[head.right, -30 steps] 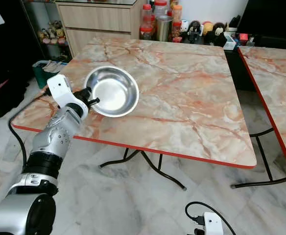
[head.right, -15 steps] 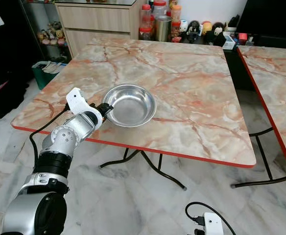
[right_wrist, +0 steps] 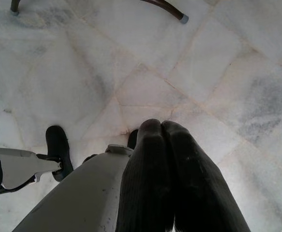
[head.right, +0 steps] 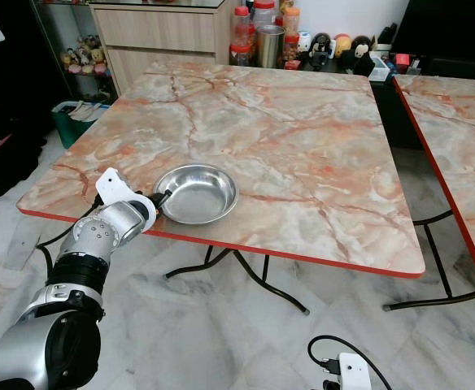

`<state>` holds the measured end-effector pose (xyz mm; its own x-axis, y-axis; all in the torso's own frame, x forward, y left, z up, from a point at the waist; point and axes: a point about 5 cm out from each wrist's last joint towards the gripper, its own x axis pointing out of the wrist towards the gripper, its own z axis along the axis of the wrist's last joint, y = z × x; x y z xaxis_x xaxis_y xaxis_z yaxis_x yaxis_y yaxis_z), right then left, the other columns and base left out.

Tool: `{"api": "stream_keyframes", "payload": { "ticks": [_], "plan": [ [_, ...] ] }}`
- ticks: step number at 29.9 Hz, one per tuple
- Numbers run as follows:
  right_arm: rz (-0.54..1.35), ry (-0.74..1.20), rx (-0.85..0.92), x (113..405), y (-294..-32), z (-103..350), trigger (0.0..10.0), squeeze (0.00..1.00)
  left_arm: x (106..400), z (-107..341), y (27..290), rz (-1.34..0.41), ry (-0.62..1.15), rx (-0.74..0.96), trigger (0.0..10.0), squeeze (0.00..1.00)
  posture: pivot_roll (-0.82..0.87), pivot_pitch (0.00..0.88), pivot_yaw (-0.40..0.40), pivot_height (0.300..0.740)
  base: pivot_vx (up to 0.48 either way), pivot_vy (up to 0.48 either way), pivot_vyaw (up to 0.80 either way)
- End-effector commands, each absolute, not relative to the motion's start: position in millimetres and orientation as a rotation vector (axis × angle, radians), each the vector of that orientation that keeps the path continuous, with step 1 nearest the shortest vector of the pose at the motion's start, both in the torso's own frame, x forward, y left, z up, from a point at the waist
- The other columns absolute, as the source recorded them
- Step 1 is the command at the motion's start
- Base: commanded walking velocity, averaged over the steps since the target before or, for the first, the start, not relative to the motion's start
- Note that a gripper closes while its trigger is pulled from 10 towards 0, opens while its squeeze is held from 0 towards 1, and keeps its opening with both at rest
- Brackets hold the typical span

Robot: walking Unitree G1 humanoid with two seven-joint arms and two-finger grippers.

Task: Setting the table

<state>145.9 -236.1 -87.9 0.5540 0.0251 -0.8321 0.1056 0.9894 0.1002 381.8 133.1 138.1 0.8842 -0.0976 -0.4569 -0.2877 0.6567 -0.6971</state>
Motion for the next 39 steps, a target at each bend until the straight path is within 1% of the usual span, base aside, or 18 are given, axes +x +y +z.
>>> {"api": "stream_keyframes", "payload": {
  "ticks": [1,8,17,29,30,31,32,34,39],
  "plan": [
    [-0.053,0.995,0.142,143,-239,-88,10.0,0.00,388,149,132,0.099,0.458,-0.871,10.0,0.00,0.04,0.046,0.006,0.740,0.000,0.000,0.00],
    [-0.054,0.995,0.141,142,-239,-88,10.0,0.00,389,149,130,0.093,0.471,-0.876,10.0,0.00,0.04,0.049,0.005,0.740,0.000,0.000,0.00],
    [-0.053,0.995,0.141,143,-239,-88,10.0,0.00,386,140,134,0.100,0.513,-0.814,10.0,0.00,0.04,0.050,0.004,0.740,0.000,0.000,0.00],
    [-0.055,0.993,0.143,143,-239,-88,10.0,0.00,385,137,132,0.083,0.536,-0.796,10.0,0.00,0.04,0.051,0.003,0.740,0.000,0.000,0.00],
    [-0.054,0.993,0.142,143,-239,-88,10.0,0.00,384,136,132,0.082,0.537,-0.796,10.0,0.07,0.04,0.051,0.003,0.740,0.000,0.000,0.00],
    [-0.054,0.993,0.142,143,-239,-88,10.0,0.00,384,136,132,0.080,0.539,-0.793,10.0,0.33,0.04,0.051,0.003,0.740,0.000,0.000,0.00],
    [-0.052,0.994,0.141,143,-239,-88,10.0,0.00,384,136,132,0.078,0.541,-0.791,10.0,0.62,0.04,0.051,0.003,0.740,0.000,0.000,0.00],
    [-0.052,0.994,0.140,143,-239,-88,10.0,0.00,384,135,132,0.075,0.543,-0.786,10.0,0.62,0.04,0.051,0.003,0.740,0.000,0.000,0.00],
    [-0.053,0.993,0.141,144,-239,-88,10.0,0.00,384,135,132,0.070,0.544,-0.776,10.0,0.61,0.04,0.055,0.002,0.740,0.000,0.000,0.00]
  ]
}}
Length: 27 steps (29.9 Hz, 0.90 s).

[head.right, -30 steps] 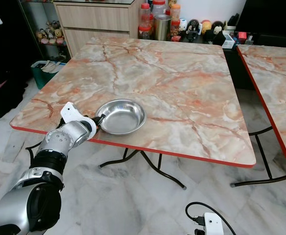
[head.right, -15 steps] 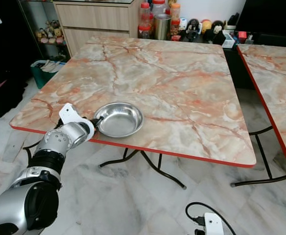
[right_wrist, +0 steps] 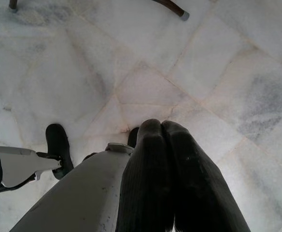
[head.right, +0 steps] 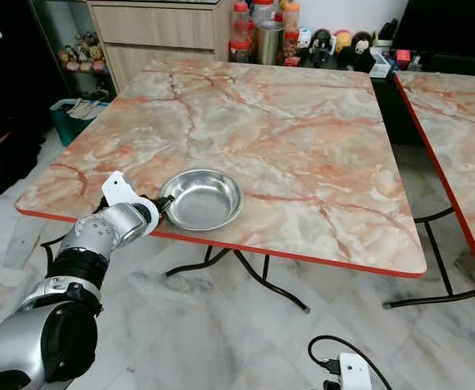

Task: Setting the table

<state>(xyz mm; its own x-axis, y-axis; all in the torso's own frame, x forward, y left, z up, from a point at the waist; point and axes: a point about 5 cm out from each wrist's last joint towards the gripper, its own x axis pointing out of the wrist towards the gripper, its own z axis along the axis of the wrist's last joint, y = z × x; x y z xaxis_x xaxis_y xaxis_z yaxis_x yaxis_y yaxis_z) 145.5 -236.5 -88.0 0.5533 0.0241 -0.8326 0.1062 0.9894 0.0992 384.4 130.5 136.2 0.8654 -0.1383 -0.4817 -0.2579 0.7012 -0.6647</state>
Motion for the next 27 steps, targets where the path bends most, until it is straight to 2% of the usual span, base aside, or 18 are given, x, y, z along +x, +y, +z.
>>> {"api": "stream_keyframes", "payload": {
  "ticks": [1,9,10,14,24,27],
  "plan": [
    [-0.053,0.993,0.141,144,-239,-88,10.0,0.00,384,135,132,0.070,0.544,-0.775,10.0,0.61,0.04,0.055,0.002,0.740,0.000,0.000,0.00],
    [-0.054,0.993,0.141,144,-239,-88,10.0,0.00,383,136,141,0.092,0.521,-0.731,10.0,0.61,0.04,0.055,-0.002,0.740,0.000,0.000,0.00],
    [-0.053,0.992,0.141,144,-239,-88,10.0,0.00,385,143,151,0.120,0.440,-0.664,10.0,0.00,0.04,0.055,-0.002,0.740,0.000,0.000,0.00],
    [-0.052,0.991,0.141,144,-239,-88,10.0,0.00,385,152,161,0.124,0.353,-0.640,10.0,0.00,0.04,0.055,-0.004,0.740,0.000,0.000,0.00],
    [-0.048,0.989,0.139,145,-240,-87,10.0,0.00,375,169,190,0.122,0.200,-0.718,10.0,0.00,0.05,0.054,-0.010,0.740,0.000,0.000,0.00],
    [-0.048,0.989,0.138,145,-240,-87,10.0,0.00,369,170,210,0.180,0.125,-0.632,10.0,0.00,0.05,0.051,-0.011,0.740,0.000,0.000,0.00]
  ]
}}
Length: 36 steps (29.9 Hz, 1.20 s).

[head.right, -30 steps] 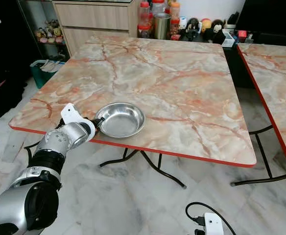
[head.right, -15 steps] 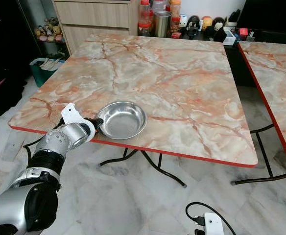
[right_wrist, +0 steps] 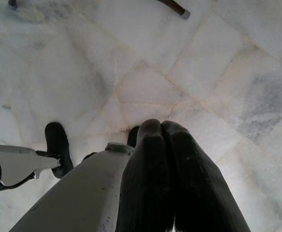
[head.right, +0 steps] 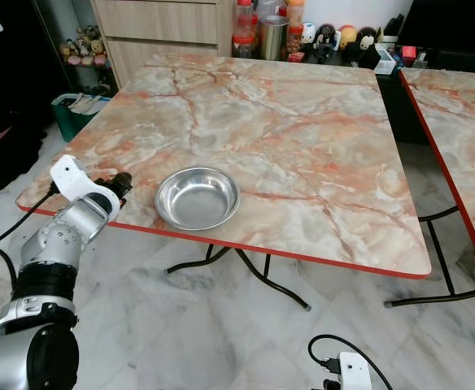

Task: Setting the table

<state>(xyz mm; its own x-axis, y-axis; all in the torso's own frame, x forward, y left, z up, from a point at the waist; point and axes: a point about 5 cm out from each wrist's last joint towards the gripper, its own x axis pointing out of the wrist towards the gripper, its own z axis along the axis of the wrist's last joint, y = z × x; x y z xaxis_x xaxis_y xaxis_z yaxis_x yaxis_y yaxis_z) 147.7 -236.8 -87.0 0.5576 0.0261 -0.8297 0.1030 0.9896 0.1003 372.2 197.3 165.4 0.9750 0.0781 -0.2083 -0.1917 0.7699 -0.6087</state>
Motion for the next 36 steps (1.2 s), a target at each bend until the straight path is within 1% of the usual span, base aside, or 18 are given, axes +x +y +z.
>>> {"api": "stream_keyframes", "payload": {
  "ticks": [1,3,4,5,6,8,11,15,18,19,21,22,23,26,27,28,29,36],
  "plan": [
    [-0.048,0.988,0.138,145,-240,-87,10.0,0.00,366,167,222,0.226,0.106,-0.530,10.0,0.00,0.05,0.051,-0.011,0.740,0.000,0.000,0.00],
    [-0.048,0.989,0.137,145,-240,-87,10.0,0.00,360,160,239,0.296,0.105,-0.302,10.0,0.00,0.05,0.049,-0.010,0.740,0.000,0.000,0.00],
    [-0.048,0.988,0.138,145,-240,-87,10.0,0.00,352,153,256,0.358,0.101,-0.076,10.0,0.00,0.05,0.049,-0.009,0.740,0.000,0.000,0.00],
    [-0.048,0.988,0.138,145,-240,-87,10.0,0.00,352,153,256,0.358,0.101,-0.076,10.0,0.00,0.05,0.049,-0.009,0.740,0.000,0.000,0.00],
    [-0.048,0.988,0.139,145,-240,-87,10.0,0.00,343,142,273,0.424,0.123,0.027,10.0,0.00,0.05,0.046,-0.008,0.740,0.000,0.000,0.00],
    [-0.047,0.988,0.139,145,-240,-87,10.0,0.00,331,130,291,0.531,0.148,0.018,10.0,0.00,0.06,0.045,-0.007,0.740,0.000,0.000,0.00],
    [-0.046,0.989,0.138,145,-239,-87,10.0,0.00,303,104,319,0.665,0.219,0.210,10.0,0.00,0.06,0.043,-0.007,0.740,0.000,0.000,0.00],
    [-0.045,0.991,0.137,144,-240,-88,10.0,0.00,274,71,331,0.769,0.316,0.214,10.0,0.00,0.06,0.034,-0.006,0.740,0.000,0.000,0.00],
    [-0.045,0.992,0.137,143,-240,-88,10.0,0.00,265,59,333,0.797,0.344,0.211,10.0,0.00,0.05,0.028,-0.003,0.740,0.000,0.000,0.00],
    [-0.046,0.992,0.136,143,-240,-88,10.0,0.00,257,46,333,0.807,0.396,0.214,10.0,0.00,0.05,0.027,-0.003,0.740,0.000,0.000,0.00],
    [-0.046,0.993,0.136,143,-240,-88,10.0,0.00,250,28,328,0.777,0.467,0.205,10.0,0.00,0.05,0.022,-0.002,0.740,0.000,0.000,0.00],
    [-0.046,0.994,0.136,142,-240,-88,10.0,0.00,248,17,321,0.717,0.527,0.196,10.0,0.00,0.05,0.022,-0.002,0.740,0.000,0.000,0.00],
    [-0.043,0.995,0.135,142,-240,-88,10.0,0.00,245,-1,303,0.582,0.615,0.189,10.0,0.00,0.05,0.016,-0.002,0.740,0.000,0.000,0.00],
    [-0.043,0.996,0.135,142,-240,-88,10.0,0.00,244,-11,290,0.489,0.656,0.185,10.0,0.00,0.05,0.012,-0.002,0.740,0.000,0.000,0.00],
    [-0.040,0.998,0.131,142,-240,-88,10.0,0.00,241,-24,270,0.360,0.701,0.141,10.0,0.00,0.04,0.009,0.001,0.740,0.000,0.000,0.00],
    [-0.040,0.998,0.131,142,-240,-88,10.0,0.00,241,-24,270,0.360,0.701,0.141,10.0,0.00,0.04,0.009,0.001,0.740,0.000,0.000,0.00],
    [-0.034,0.997,0.134,141,-239,-89,10.0,0.00,236,-35,252,0.266,0.739,0.091,10.0,0.00,0.04,0.004,-0.001,0.740,0.000,0.000,0.00],
    [-0.040,1.003,0.122,139,-241,-89,10.0,0.00,218,-58,226,0.219,0.843,0.074,10.0,0.00,0.01,0.000,-0.007,0.740,0.000,0.000,0.00]
  ]
}}
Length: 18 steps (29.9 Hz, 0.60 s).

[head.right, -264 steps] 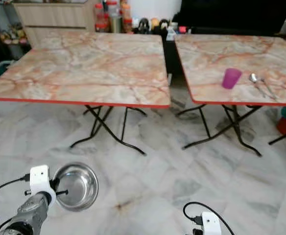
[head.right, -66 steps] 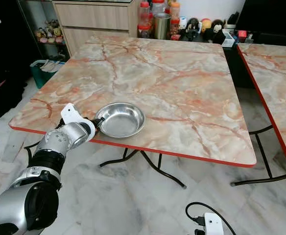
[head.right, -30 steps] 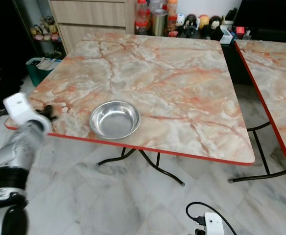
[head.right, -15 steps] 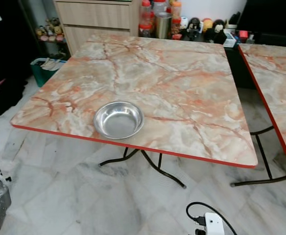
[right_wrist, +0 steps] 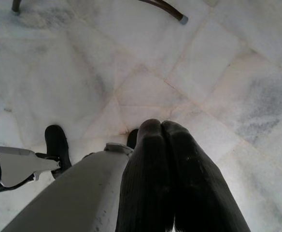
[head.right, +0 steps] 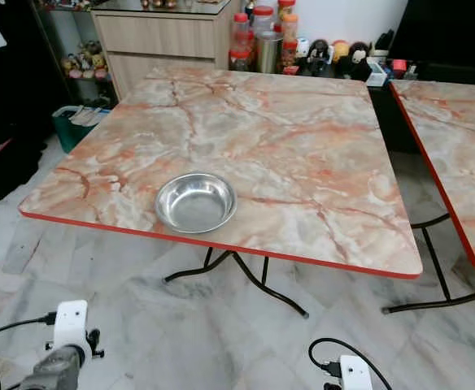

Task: Setting the table

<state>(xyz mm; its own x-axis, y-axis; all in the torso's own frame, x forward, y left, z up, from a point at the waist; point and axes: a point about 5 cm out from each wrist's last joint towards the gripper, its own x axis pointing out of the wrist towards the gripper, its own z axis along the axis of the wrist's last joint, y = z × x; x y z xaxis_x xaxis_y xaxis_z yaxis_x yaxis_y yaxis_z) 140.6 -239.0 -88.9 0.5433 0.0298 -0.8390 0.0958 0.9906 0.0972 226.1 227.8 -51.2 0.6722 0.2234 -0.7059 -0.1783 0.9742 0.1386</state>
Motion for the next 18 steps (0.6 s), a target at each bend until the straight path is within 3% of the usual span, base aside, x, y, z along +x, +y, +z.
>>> {"api": "stream_keyframes", "payload": {
  "ticks": [1,6,9,15,18],
  "plan": [
    [-0.042,1.003,0.122,138,-241,-89,10.0,0.00,217,-59,223,0.207,0.854,0.082,10.0,0.00,0.01,0.000,-0.007,0.740,0.000,0.000,0.00],
    [-0.043,1.004,0.122,137,-242,-89,10.0,0.00,215,-61,220,0.183,0.858,0.100,10.0,0.00,0.01,0.000,-0.005,0.740,0.000,0.000,0.00],
    [-0.046,1.004,0.119,137,-241,-90,10.0,0.00,209,-65,219,0.165,0.892,0.189,10.0,0.00,0.00,0.000,0.004,0.740,0.000,-0.425,0.00],
    [-0.063,1.001,0.142,137,-240,-90,10.0,0.00,207,-66,221,0.175,0.899,0.187,10.0,0.00,0.01,0.007,0.007,0.740,0.000,-0.474,0.00],
    [-0.056,1.001,0.153,138,-239,-90,10.0,0.00,205,-67,222,0.185,0.906,0.182,10.0,0.00,0.02,0.013,0.004,0.740,0.000,-0.480,-0.80]
  ]
}}
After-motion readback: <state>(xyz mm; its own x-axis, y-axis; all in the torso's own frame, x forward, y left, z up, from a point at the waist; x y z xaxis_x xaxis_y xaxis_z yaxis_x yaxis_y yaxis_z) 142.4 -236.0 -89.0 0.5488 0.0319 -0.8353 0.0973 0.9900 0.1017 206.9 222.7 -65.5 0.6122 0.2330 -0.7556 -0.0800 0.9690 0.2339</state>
